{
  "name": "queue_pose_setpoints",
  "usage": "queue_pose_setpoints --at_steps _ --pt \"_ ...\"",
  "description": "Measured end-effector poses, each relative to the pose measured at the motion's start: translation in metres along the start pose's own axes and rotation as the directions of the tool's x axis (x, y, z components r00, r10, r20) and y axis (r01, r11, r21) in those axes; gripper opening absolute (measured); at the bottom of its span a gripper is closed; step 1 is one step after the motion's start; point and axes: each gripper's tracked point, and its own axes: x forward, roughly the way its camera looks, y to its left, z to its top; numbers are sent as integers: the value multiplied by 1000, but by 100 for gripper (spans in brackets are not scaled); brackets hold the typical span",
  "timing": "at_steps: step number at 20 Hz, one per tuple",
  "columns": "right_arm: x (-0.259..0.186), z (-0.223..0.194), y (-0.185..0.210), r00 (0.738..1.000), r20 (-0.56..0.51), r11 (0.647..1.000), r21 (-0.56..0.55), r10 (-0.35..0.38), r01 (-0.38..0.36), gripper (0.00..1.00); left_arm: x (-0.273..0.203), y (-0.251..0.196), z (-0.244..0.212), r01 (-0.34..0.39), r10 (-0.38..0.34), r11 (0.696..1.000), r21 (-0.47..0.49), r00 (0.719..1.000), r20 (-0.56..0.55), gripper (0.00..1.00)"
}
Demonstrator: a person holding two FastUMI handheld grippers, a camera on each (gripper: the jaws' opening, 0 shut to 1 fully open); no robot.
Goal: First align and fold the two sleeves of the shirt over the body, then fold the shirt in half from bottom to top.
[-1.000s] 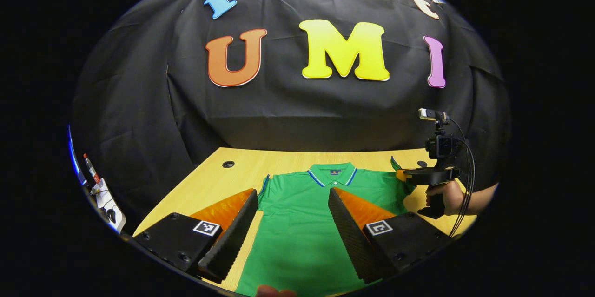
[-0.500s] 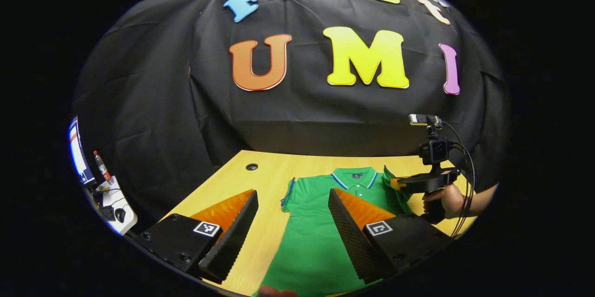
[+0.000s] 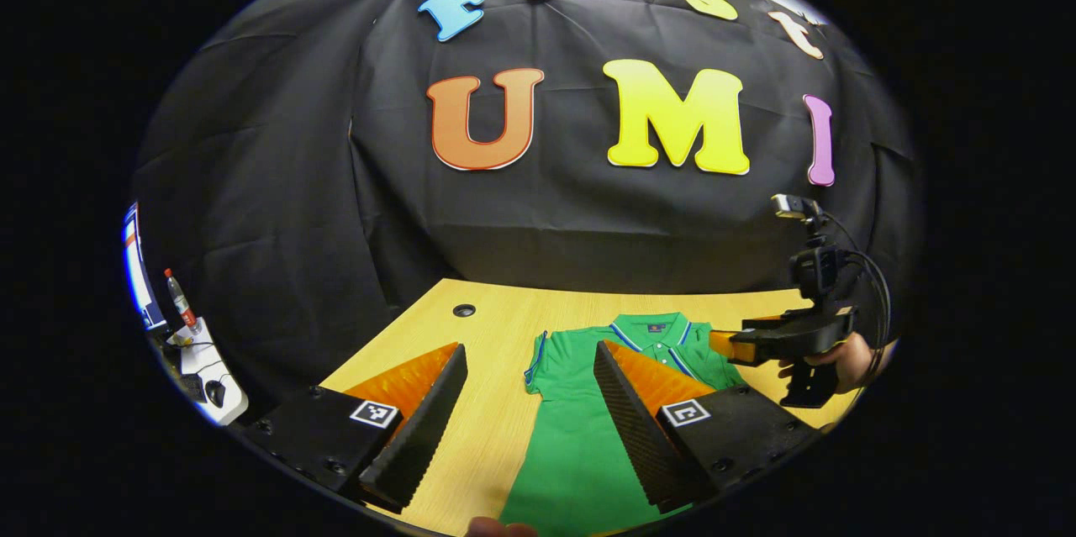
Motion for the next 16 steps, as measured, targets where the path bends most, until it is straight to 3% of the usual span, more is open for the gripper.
queue_pose_setpoints --at_steps 2,4,5,12,16 --pt "-32 10 3 999 36 999 -30 -11 12 96 9 0 0 55 -55 998 0 998 -8 98" --pt "-65 17 6 998 65 998 -63 -10 14 91 19 2 -4 119 -121 992 -36 992 -41 98" --pt "-83 18 9 997 75 997 -71 -6 11 93 28 6 -3 134 -137 989 -56 990 -44 98" --pt "-180 27 0 988 135 997 -31 -72 77 93 107 8 -18 221 -223 975 -37 971 -89 98" --pt "-206 12 -12 986 125 994 12 -111 110 95 152 3 -46 219 -222 975 -34 964 -147 98"
